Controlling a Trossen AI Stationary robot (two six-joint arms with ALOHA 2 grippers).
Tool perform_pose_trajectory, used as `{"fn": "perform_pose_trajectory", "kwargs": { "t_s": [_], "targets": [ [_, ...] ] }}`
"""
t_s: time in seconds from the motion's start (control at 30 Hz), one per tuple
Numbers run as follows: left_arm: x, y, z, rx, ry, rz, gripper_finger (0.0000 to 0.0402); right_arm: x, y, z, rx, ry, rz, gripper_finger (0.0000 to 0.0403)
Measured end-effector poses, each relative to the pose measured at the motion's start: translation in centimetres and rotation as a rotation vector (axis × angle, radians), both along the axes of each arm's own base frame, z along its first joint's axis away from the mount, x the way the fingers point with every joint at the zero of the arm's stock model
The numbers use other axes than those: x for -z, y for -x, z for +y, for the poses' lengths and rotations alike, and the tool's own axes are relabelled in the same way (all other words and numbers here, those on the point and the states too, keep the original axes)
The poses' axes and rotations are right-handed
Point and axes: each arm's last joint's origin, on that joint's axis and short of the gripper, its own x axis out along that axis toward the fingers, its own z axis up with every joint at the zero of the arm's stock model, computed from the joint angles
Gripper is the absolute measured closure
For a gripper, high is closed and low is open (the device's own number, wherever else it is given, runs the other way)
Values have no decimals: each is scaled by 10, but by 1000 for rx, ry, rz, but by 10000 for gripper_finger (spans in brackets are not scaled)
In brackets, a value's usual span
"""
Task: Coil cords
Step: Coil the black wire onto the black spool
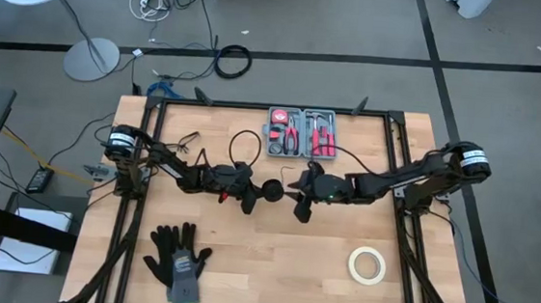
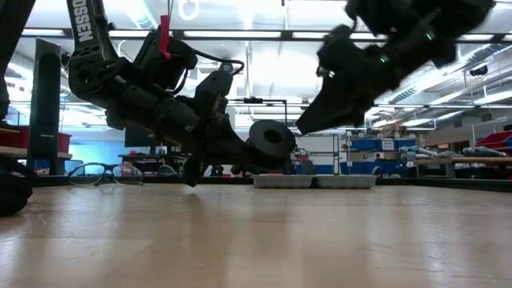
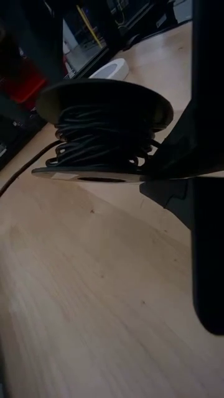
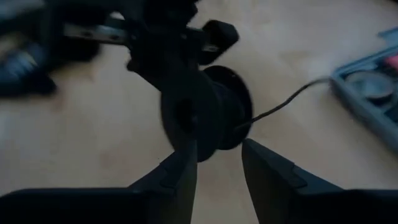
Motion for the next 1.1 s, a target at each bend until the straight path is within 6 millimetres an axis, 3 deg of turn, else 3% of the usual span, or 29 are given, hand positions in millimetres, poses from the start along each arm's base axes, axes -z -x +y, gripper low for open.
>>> {"fn": "perform_pose_trajectory", "kwargs": {
  "t_s": [0.2, 0.4, 0.87, 1.1],
  "targets": [
    [0, 0, 0, 1, 1, 0, 401, 17, 19, -1, -9, -117, -255, 275],
    [-1, 0, 0, 1, 0, -9, 401, 30, 32, -5, 39, -180, -253, 275],
    [-1, 0, 0, 1, 0, -8, 401, 51, 16, -1, 8, -208, -393, 275],
    [-1, 0, 0, 2, -3, -11, 401, 67, 13, -3, 31, -254, -364, 275]
  ]
}}
